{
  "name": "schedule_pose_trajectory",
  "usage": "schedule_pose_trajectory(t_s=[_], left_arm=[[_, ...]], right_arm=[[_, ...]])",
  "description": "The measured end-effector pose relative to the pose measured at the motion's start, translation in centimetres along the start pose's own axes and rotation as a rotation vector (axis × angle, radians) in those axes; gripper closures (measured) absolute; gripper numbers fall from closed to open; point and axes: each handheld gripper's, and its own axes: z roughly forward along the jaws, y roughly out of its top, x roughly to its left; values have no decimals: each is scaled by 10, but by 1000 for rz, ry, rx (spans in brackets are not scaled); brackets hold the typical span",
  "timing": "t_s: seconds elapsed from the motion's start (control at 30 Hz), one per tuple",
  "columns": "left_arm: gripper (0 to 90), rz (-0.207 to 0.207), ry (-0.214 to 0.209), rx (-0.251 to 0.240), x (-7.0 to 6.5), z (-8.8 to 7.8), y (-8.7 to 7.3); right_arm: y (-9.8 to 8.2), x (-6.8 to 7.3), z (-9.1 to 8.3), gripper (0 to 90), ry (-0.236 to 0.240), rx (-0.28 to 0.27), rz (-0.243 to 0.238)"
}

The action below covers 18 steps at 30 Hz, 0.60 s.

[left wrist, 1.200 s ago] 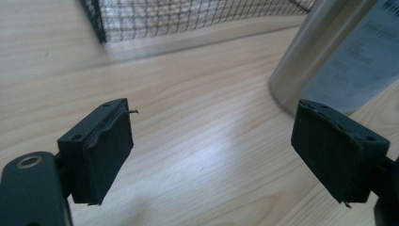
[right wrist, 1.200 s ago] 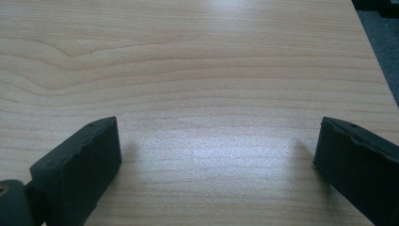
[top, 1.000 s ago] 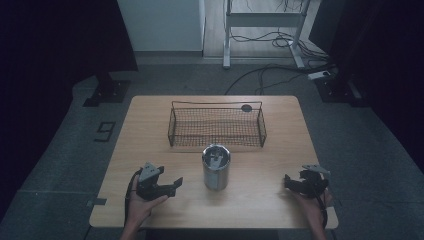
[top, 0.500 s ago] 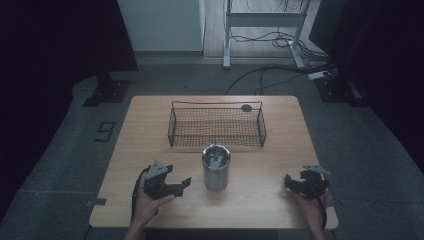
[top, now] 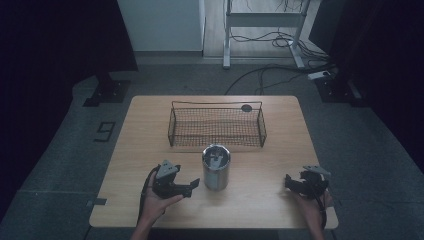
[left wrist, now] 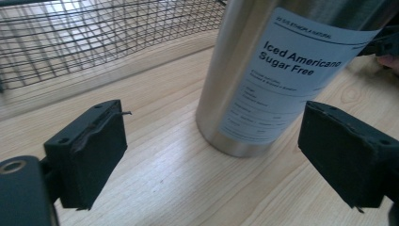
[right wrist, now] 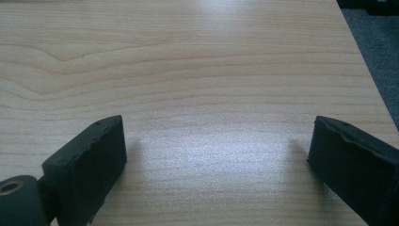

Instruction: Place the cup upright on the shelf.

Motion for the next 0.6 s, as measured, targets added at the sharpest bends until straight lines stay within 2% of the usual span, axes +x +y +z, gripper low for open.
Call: schedule_pose_trajectory(t_s=[0.37,0.6], left_arm=[[40,26,-37,16,-13,10,9],[16,31,-34,15,-20,20,15]], right_arm=[[0,0,0,49,-1,-1,1],[0,0,0,50,-2,-1,2]])
